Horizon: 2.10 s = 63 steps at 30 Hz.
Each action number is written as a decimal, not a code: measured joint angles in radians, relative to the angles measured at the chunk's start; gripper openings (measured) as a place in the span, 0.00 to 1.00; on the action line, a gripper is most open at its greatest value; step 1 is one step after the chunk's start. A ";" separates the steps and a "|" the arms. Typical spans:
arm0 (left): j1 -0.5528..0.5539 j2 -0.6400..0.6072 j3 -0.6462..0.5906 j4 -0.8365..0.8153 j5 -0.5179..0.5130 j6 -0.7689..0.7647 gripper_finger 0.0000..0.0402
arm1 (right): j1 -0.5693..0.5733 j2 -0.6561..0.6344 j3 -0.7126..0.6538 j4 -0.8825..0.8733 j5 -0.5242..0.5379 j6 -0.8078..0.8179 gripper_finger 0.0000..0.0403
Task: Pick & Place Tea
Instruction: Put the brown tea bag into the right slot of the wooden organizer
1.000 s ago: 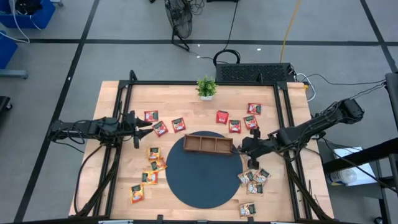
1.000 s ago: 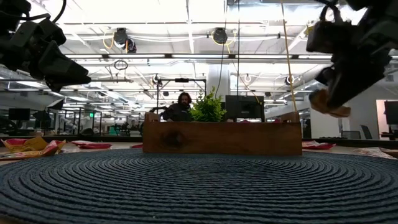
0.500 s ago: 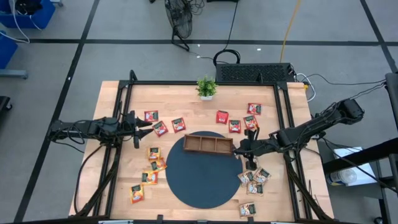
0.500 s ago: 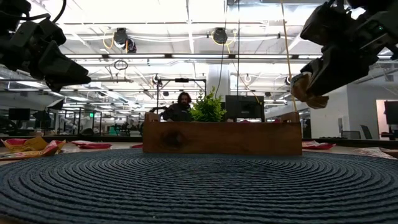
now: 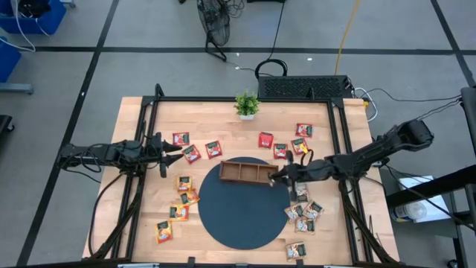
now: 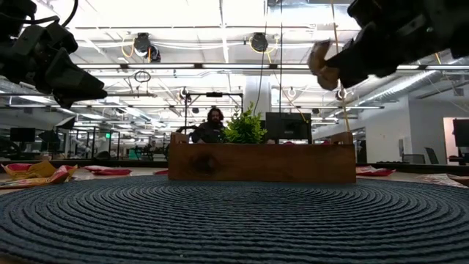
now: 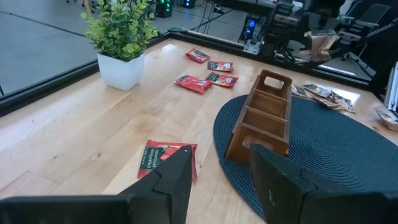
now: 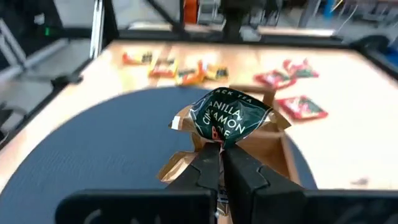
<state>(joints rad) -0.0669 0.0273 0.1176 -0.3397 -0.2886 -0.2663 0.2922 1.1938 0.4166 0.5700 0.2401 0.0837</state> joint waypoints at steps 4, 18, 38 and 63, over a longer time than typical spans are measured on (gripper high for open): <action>0.000 0.000 0.000 0.000 0.000 0.000 0.40 | -0.045 0.098 -0.056 0.182 0.000 -0.001 0.01; 0.000 0.000 0.000 0.000 0.000 0.000 0.40 | -0.103 0.314 -0.063 0.271 0.099 -0.090 0.02; 0.000 0.000 0.000 0.000 0.000 0.000 0.40 | -0.108 0.270 -0.059 0.294 0.130 -0.198 0.51; 0.000 0.000 0.000 0.000 0.000 0.000 0.40 | -0.337 0.373 0.454 -0.649 -0.347 -0.542 0.46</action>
<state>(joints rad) -0.0669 0.0269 0.1177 -0.3397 -0.2886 -0.2661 -0.0445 1.5673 0.8703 -0.0793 -0.1067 -0.4583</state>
